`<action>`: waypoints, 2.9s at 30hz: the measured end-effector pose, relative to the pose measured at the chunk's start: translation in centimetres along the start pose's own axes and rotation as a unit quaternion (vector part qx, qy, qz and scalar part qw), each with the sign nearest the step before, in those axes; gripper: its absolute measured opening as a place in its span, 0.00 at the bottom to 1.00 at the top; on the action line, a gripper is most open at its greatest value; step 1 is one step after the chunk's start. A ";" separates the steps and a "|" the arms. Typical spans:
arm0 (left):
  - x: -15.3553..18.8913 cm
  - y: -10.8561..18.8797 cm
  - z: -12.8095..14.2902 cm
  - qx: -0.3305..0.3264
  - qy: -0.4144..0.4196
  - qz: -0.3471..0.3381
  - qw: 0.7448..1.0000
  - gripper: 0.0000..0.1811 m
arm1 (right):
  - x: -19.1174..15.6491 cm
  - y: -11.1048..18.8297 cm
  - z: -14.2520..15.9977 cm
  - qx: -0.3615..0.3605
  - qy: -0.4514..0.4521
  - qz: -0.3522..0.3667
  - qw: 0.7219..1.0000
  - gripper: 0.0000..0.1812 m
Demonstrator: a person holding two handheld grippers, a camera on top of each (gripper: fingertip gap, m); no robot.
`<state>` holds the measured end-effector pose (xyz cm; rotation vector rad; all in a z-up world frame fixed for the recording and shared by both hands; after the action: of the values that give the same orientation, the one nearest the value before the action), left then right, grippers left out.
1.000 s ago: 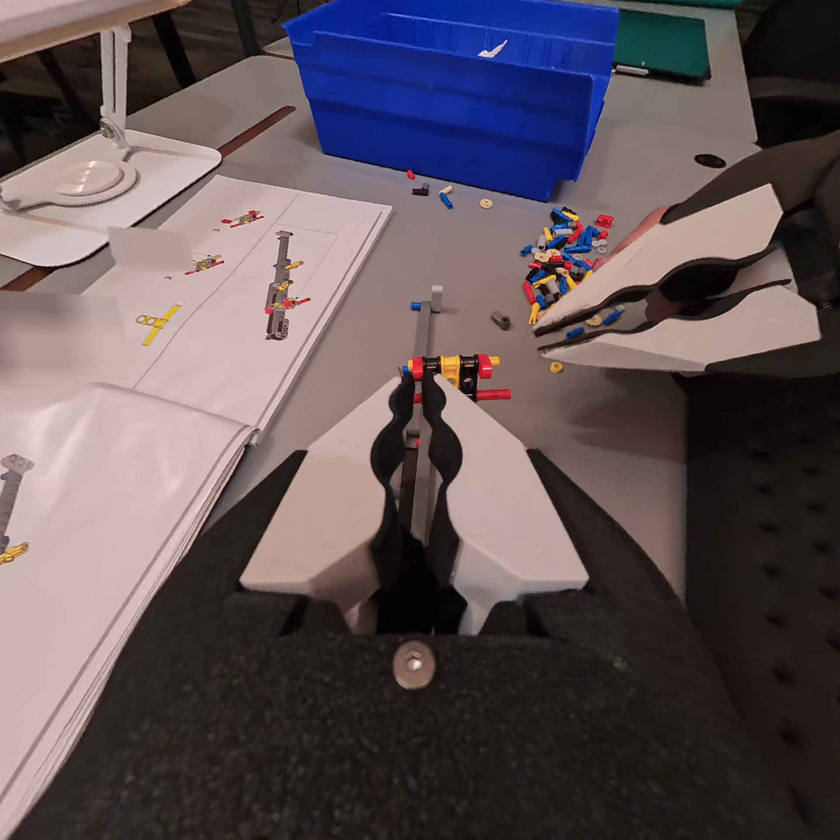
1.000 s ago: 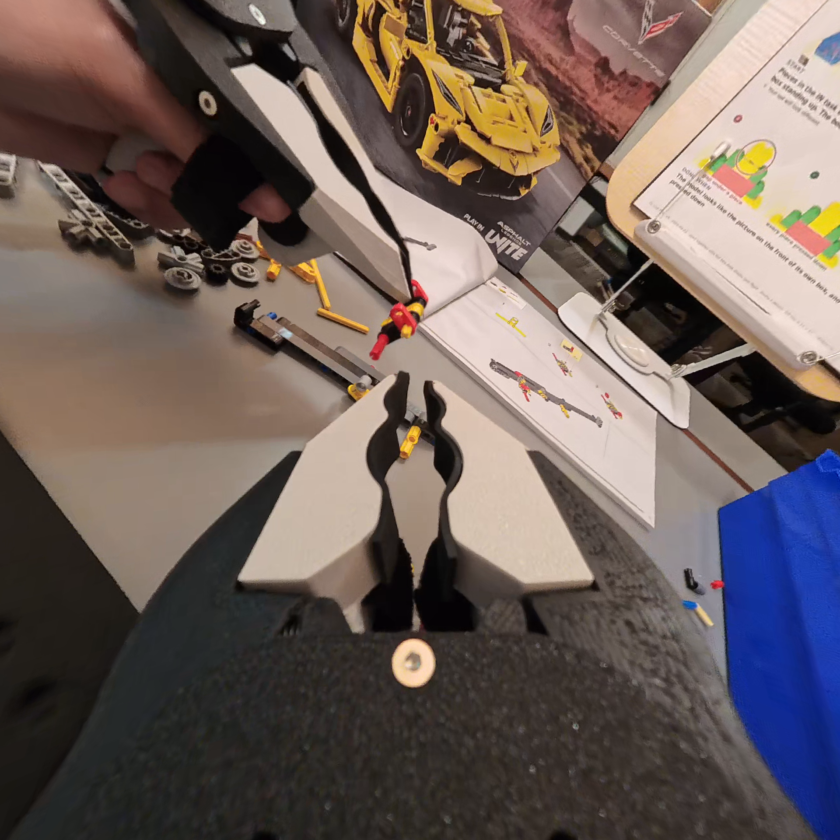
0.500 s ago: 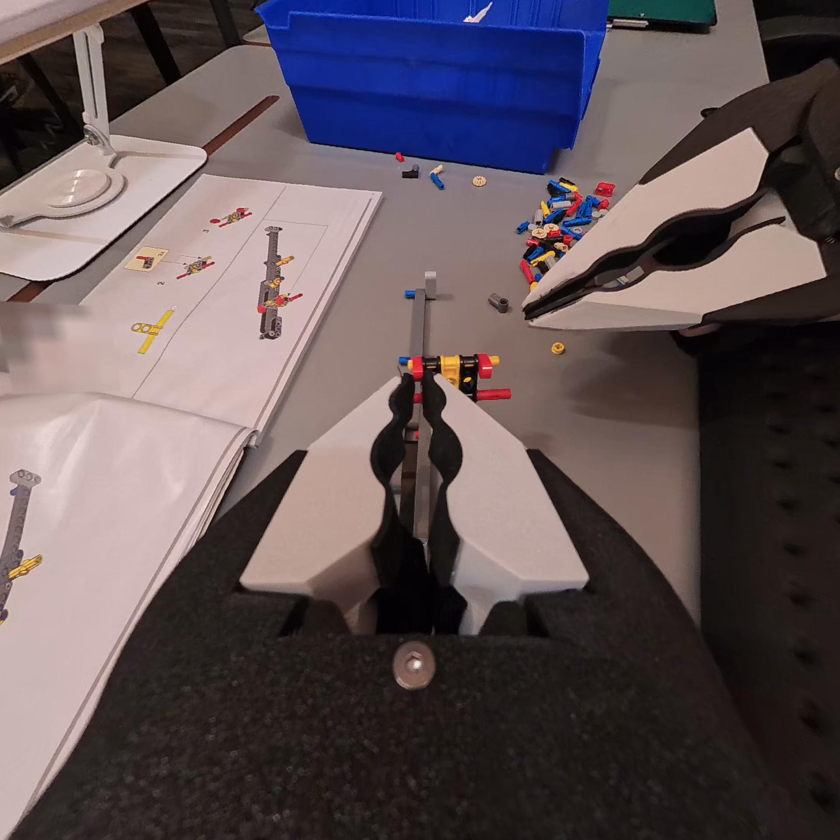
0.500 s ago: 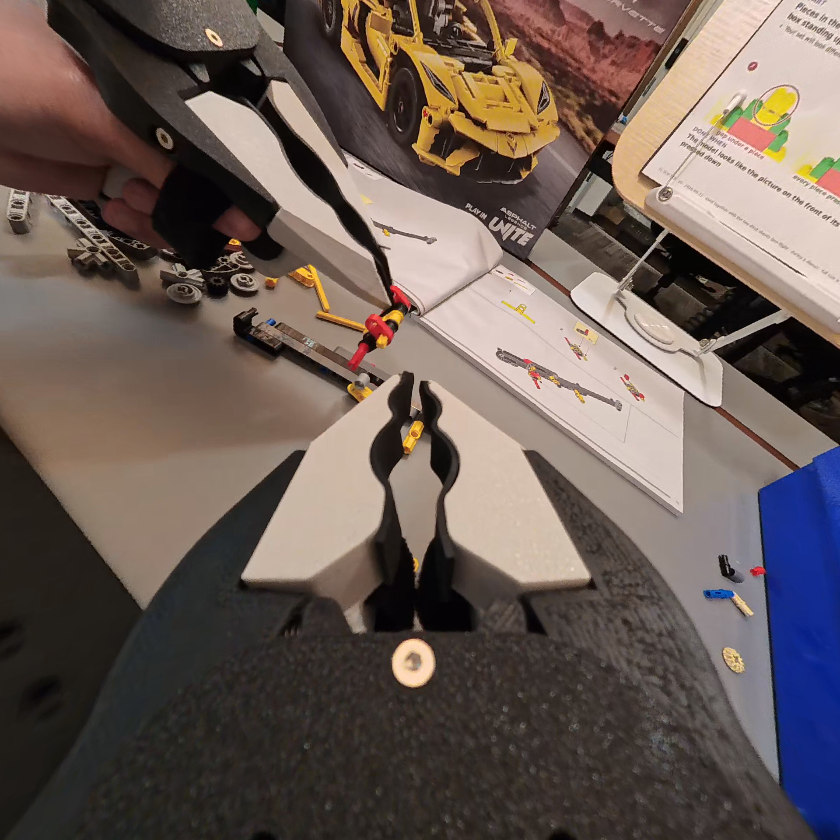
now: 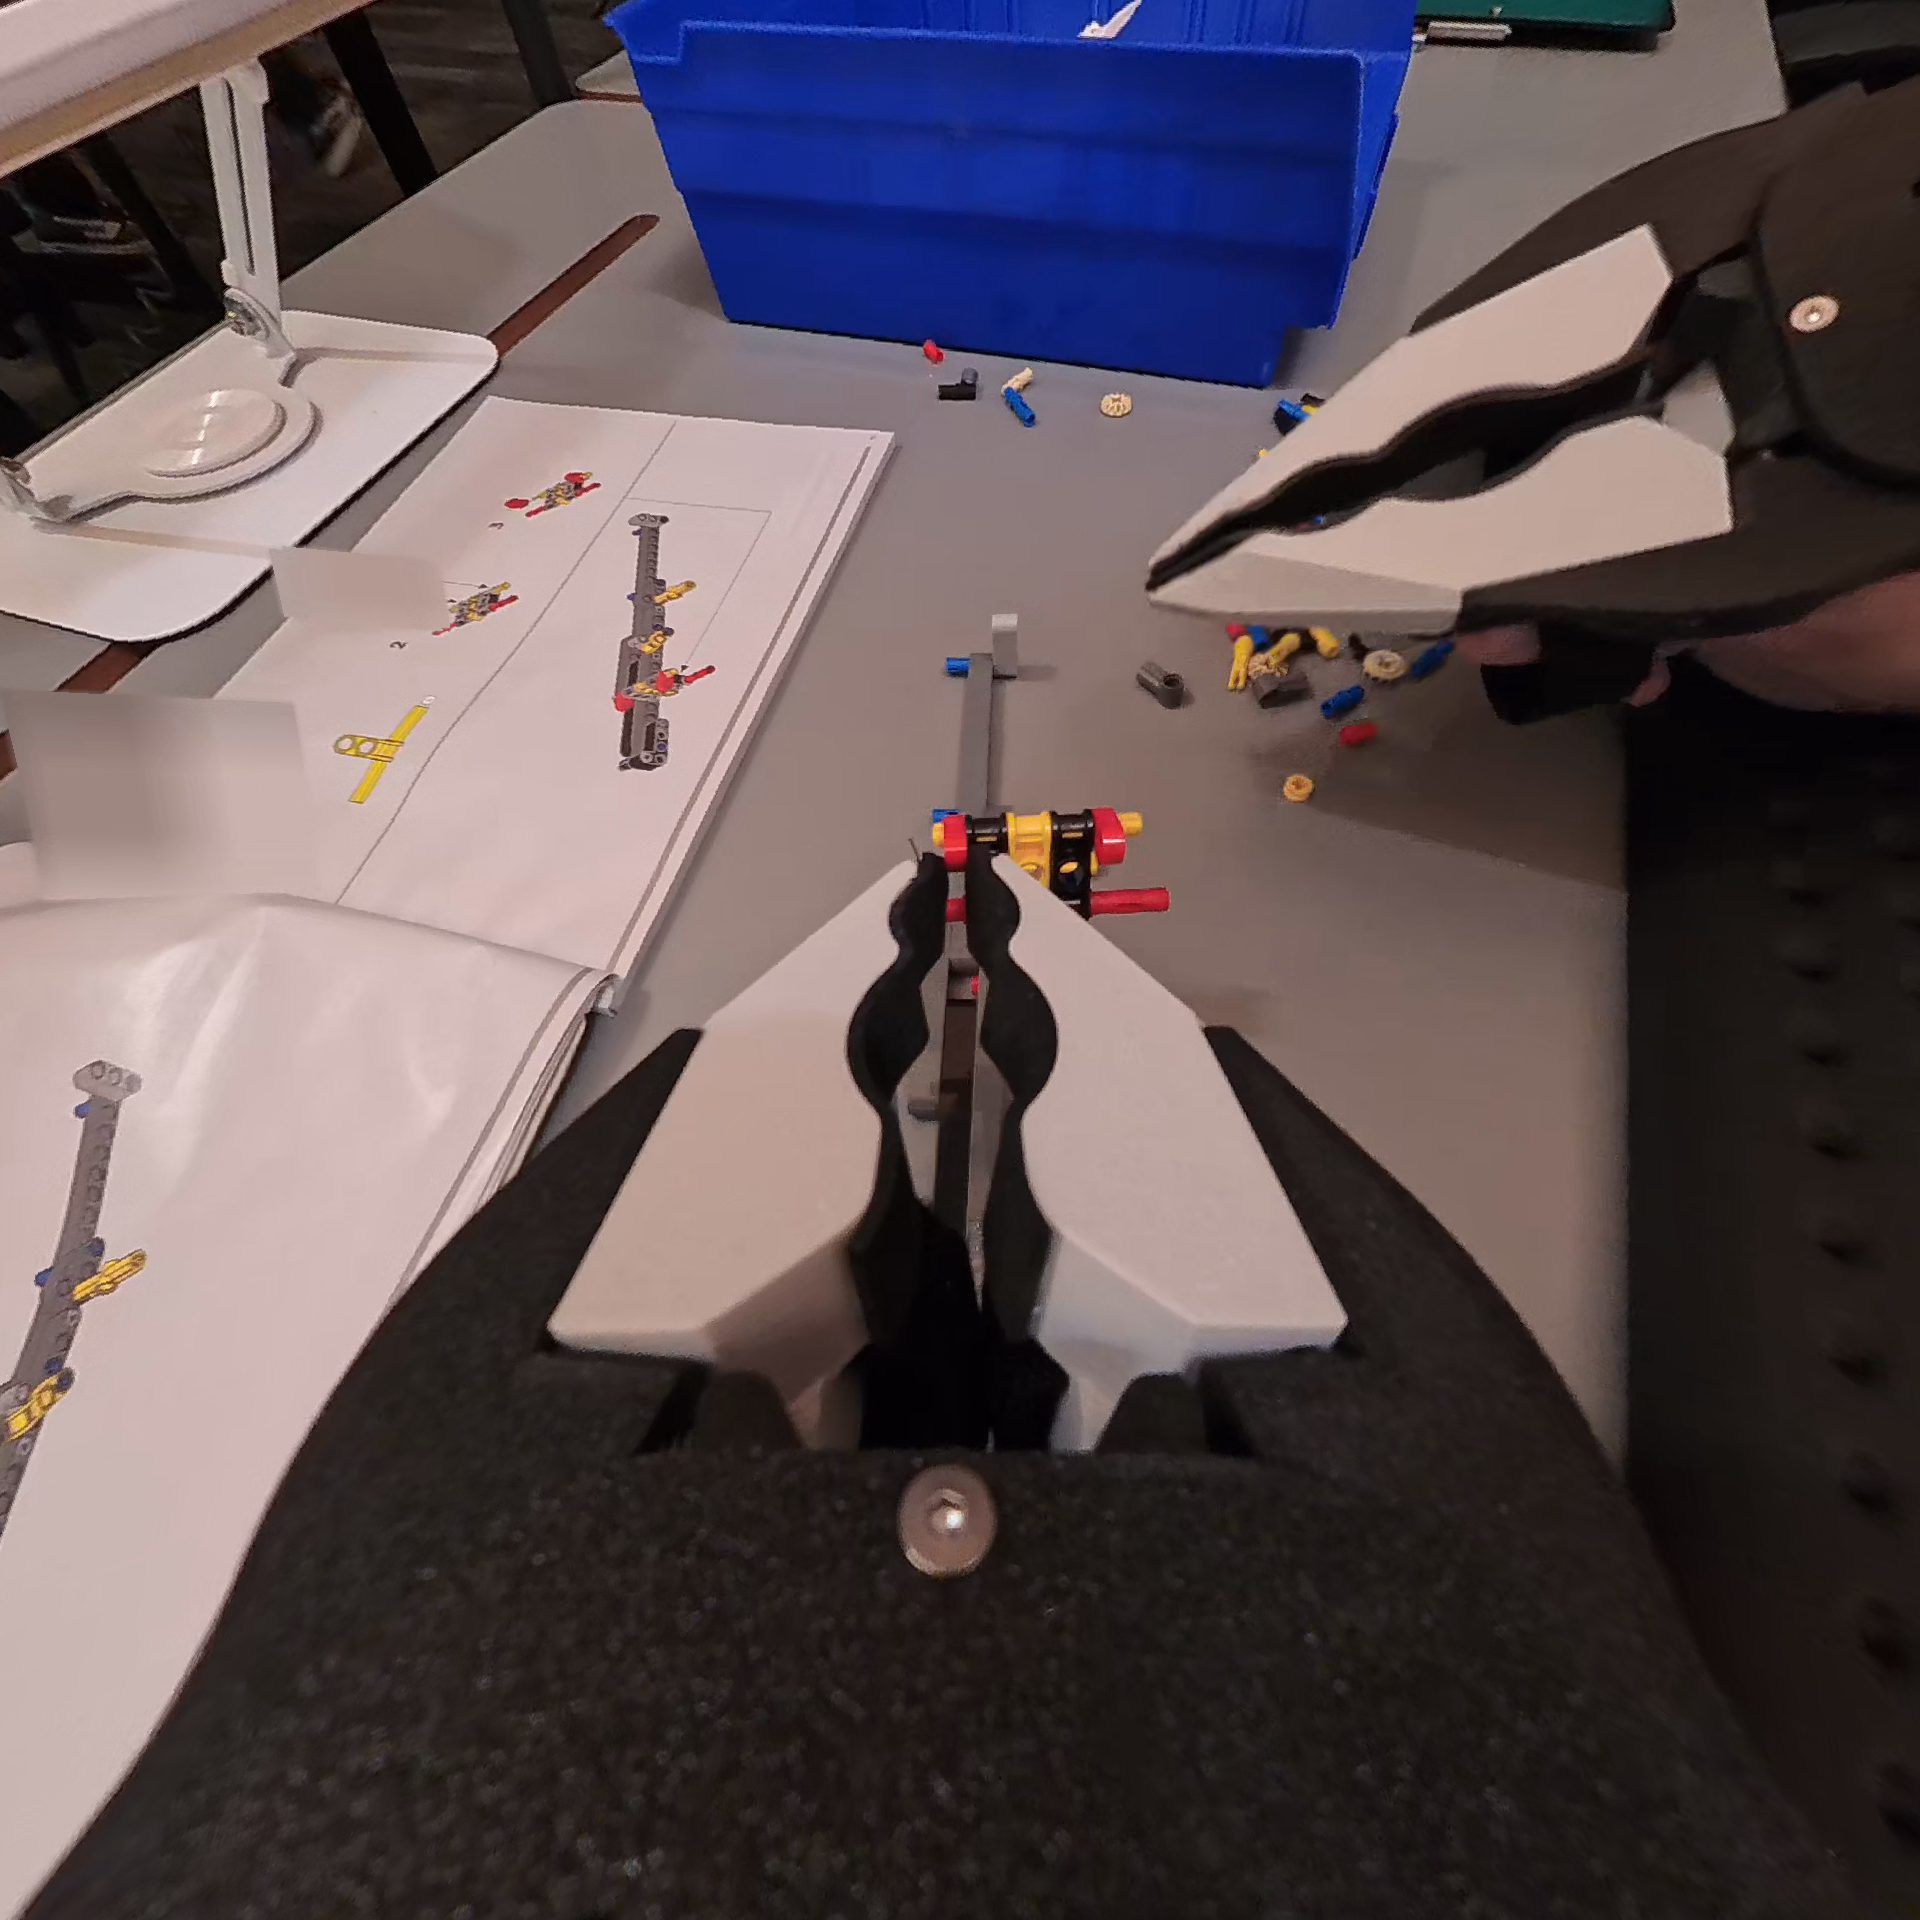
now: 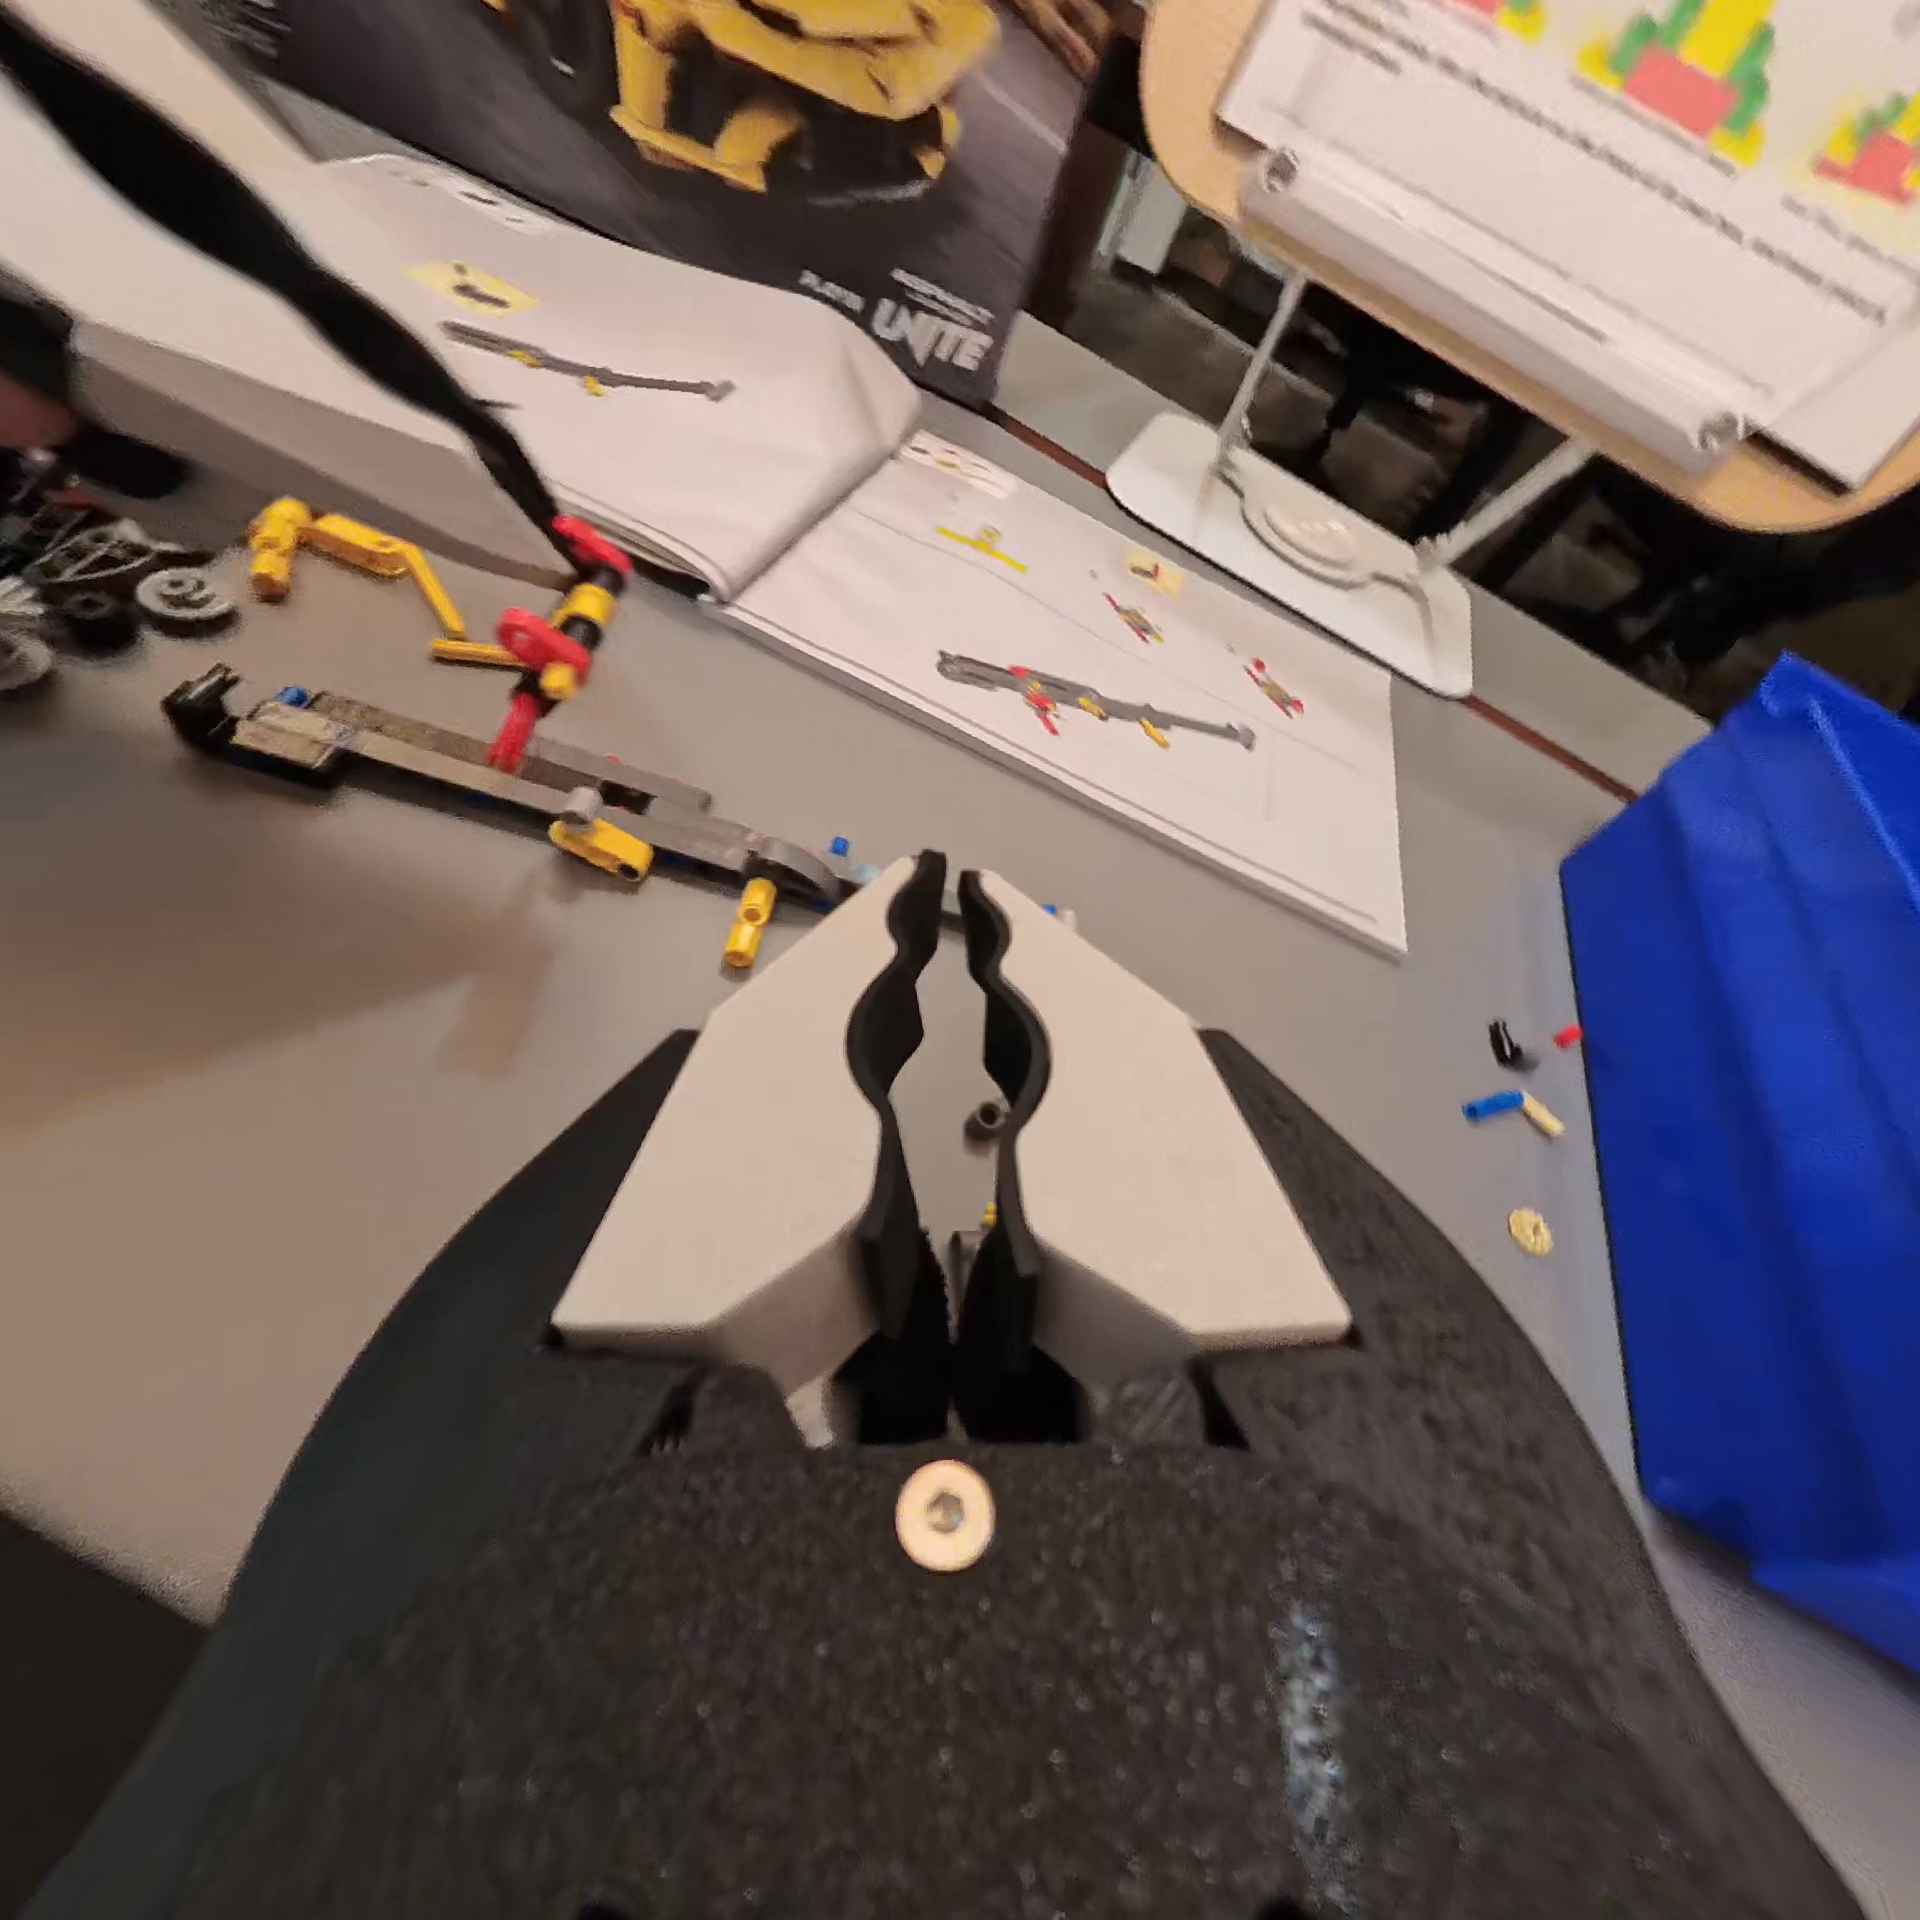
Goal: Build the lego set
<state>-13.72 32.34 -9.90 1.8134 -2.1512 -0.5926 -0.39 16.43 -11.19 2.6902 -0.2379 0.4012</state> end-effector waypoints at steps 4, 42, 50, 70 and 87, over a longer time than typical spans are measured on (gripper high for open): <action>-0.1 0.1 0.0 -0.001 -0.001 -0.003 1.000 0.01 | 1.1 -0.2 0.5 -0.007 -0.065 -0.024 0.998 0.02; -0.3 -0.1 0.3 -0.009 0.008 0.014 1.000 0.01 | -0.1 -0.7 0.6 -0.018 -0.035 -0.077 0.996 0.02; -2.4 0.6 0.5 0.087 0.279 0.193 0.937 0.01 | -0.5 -0.6 0.4 -0.009 -0.022 -0.087 0.996 0.02; 0.5 1.5 -1.6 0.109 0.085 -0.029 0.990 0.01 | -3.0 -0.8 -3.2 0.094 -0.187 -0.164 0.964 0.16; 5.6 2.3 -3.5 0.126 -0.209 -0.206 0.948 0.01 | -3.6 1.6 -4.3 0.211 -0.100 -0.090 0.968 0.08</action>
<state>-15.21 26.66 -6.03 2.5056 -2.1835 -0.8980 -5.14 17.19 -7.99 3.1421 0.0440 0.1323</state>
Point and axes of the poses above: each gripper's, where its closed fingertips meet, y back along the fingers, z out of its underside, x = y × z across the jaws, the point moved 10 cm from there along y, back along the fingers, and after that the axes turned 1 degree about -z, right-handed, at the moved point
